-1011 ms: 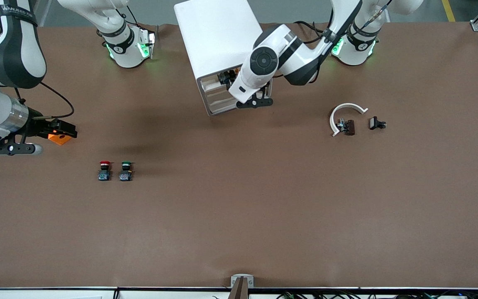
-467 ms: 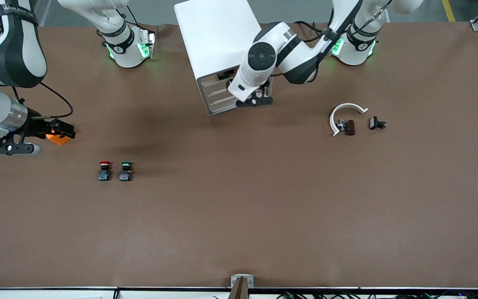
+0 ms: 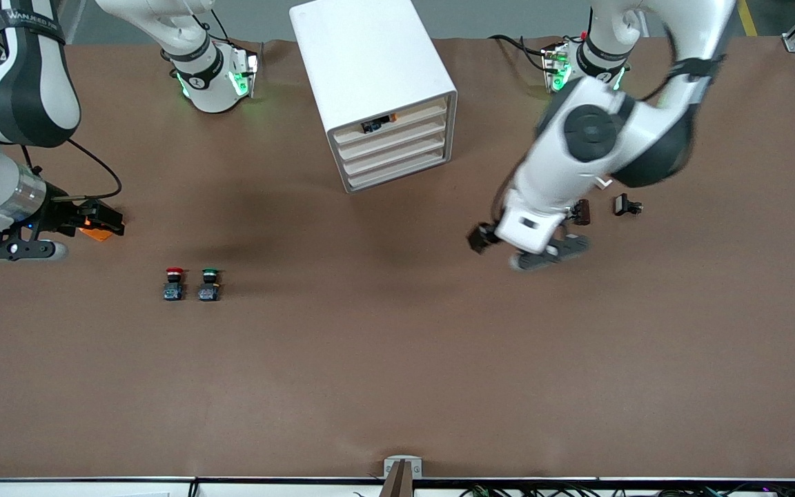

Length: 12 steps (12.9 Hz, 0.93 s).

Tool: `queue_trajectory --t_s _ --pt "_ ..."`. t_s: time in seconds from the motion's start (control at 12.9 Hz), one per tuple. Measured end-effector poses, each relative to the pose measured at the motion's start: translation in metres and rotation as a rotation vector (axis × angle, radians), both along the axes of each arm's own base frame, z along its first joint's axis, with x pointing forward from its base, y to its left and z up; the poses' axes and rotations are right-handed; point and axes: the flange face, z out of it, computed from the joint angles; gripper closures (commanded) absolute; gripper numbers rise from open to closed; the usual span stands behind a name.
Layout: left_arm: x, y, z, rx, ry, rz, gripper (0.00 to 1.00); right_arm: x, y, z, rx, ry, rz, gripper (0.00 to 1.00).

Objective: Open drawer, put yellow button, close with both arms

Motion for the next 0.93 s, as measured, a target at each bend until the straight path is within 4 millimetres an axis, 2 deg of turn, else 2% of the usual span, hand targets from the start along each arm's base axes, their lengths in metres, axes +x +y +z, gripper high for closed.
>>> queue_trajectory --t_s 0.08,0.23,0.39,0.54,0.7,0.78,0.93 --pt "0.015 0.026 0.020 0.005 -0.014 0.027 0.00 0.001 -0.002 0.001 -0.001 -0.008 -0.003 0.00" --pt "0.039 0.092 0.055 0.032 -0.008 0.093 0.00 0.002 -0.010 0.006 -0.002 -0.023 -0.017 0.00" --pt "0.049 0.157 0.086 0.064 0.020 0.014 0.00 0.004 -0.018 0.021 -0.003 -0.044 -0.030 0.00" --pt "0.045 0.205 0.116 0.087 0.036 -0.058 0.00 0.007 -0.025 0.047 -0.005 -0.064 -0.041 0.00" --pt "0.032 0.250 0.140 0.106 0.056 -0.068 0.00 0.011 -0.028 0.074 -0.008 -0.101 -0.045 0.00" --pt "0.023 0.264 0.148 0.115 0.082 -0.085 0.00 0.013 -0.028 0.085 -0.009 -0.120 -0.045 0.00" --pt "0.007 0.281 0.159 0.125 0.123 -0.146 0.00 0.016 -0.028 0.103 -0.012 -0.149 -0.045 0.00"
